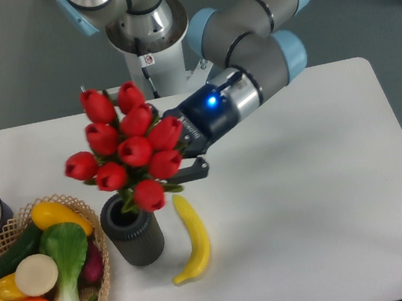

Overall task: Insert the flowers into the vase
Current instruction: 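Lower the tulip stems into the vase opening, then push the tulip stems further down into the vase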

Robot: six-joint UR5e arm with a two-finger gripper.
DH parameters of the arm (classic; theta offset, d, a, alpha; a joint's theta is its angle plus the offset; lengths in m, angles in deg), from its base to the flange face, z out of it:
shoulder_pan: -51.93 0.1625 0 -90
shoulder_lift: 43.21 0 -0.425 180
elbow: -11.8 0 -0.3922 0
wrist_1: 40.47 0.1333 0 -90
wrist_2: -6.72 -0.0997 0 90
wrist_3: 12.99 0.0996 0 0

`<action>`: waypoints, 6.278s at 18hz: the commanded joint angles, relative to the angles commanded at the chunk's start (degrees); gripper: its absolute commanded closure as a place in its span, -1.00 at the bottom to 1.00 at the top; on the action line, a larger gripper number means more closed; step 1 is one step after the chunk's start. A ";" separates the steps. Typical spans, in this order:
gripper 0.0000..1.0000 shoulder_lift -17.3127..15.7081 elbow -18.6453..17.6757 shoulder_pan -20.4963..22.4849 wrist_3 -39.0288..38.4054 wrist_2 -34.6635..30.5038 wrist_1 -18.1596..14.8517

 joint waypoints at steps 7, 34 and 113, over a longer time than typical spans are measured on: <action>0.32 1.32 0.18 -2.28 0.26 0.00 0.26; 0.32 3.25 -7.11 -2.38 16.78 3.34 0.44; -0.85 9.49 -13.97 -0.53 32.43 2.81 0.79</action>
